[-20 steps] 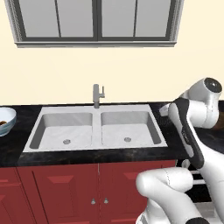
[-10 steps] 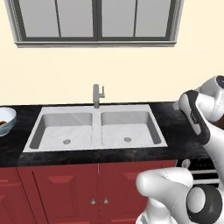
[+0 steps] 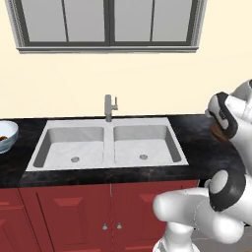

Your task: Pick the mangos from the cabinet and place them in one bowl. Pick the squash from the sink and place it in the other bowl.

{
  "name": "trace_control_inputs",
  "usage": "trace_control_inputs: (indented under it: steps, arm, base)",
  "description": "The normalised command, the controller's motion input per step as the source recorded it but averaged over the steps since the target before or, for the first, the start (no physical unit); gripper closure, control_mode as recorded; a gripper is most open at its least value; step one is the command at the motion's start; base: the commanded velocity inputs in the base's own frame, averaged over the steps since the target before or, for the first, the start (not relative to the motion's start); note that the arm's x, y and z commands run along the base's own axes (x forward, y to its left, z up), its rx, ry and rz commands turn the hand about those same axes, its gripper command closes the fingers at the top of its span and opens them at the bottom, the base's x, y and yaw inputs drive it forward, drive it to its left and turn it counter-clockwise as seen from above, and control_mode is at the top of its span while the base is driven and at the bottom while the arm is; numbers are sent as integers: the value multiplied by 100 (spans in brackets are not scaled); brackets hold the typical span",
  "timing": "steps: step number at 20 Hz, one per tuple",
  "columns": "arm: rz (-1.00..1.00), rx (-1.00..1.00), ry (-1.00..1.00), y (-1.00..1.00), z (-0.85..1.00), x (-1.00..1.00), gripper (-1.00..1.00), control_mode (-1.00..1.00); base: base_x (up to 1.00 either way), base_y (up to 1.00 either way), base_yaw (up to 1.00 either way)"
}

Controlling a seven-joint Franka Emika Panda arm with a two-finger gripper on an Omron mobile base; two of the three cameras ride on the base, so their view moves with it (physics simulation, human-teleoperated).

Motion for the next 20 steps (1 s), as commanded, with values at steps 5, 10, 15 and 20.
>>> trace_control_inputs:
  steps: [5, 10, 15, 20]
  arm:
    - [-13, -10, 6, -51, 0, 20, 100, -100]
    - [-22, -21, 2, -6, -7, 2, 100, -100]
    - [-9, -9, 0, 1, -4, 0, 100, -100]
    - [0, 0, 0, -28, -11, 17, 100, -100]
  base:
    - [0, 0, 0]
    - [0, 0, 0]
    - [0, 0, 0]
    - [0, 0, 0]
